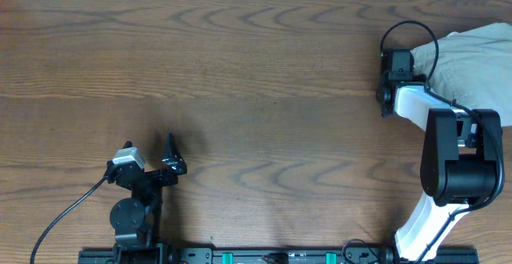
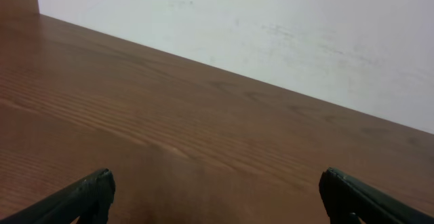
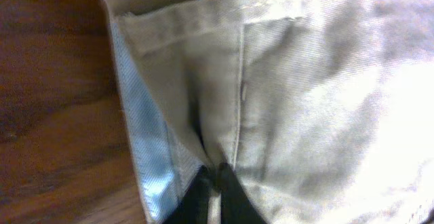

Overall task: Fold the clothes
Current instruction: 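Reach the right gripper to the khaki trousers' waistband edge, then grasp the trousers' edge with the right gripper and lift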

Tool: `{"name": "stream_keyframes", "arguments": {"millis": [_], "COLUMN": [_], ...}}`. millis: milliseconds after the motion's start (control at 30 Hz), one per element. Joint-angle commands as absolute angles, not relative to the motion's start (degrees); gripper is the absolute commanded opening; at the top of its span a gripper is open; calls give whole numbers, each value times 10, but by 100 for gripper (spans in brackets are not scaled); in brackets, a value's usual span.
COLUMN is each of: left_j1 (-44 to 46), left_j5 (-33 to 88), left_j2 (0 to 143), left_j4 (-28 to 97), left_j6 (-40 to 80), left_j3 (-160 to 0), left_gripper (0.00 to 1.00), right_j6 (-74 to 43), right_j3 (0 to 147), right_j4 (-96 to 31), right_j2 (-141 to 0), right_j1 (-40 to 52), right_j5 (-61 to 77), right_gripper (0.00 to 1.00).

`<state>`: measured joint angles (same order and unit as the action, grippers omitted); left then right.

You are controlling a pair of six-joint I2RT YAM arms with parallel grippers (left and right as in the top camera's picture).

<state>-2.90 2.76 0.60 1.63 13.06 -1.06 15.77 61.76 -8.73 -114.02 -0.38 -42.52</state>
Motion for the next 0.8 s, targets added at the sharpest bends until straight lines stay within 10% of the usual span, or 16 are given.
{"name": "stream_keyframes", "arguments": {"millis": [0,767], "left_j1": [-29,-29], "left_j5": [19,19], "left_j2": [3,3], "left_j4": [39,39], "left_j6": [125,125], "left_j3": [-2,-2], "left_gripper": [98,98], "right_j6": [149,32], "right_j3": [618,618], "right_j4": [-85,-152], "right_j2": [-1147,-902], "right_j1": [-1,151], "right_j5": [-483,-312], "right_gripper": [1,1]}}
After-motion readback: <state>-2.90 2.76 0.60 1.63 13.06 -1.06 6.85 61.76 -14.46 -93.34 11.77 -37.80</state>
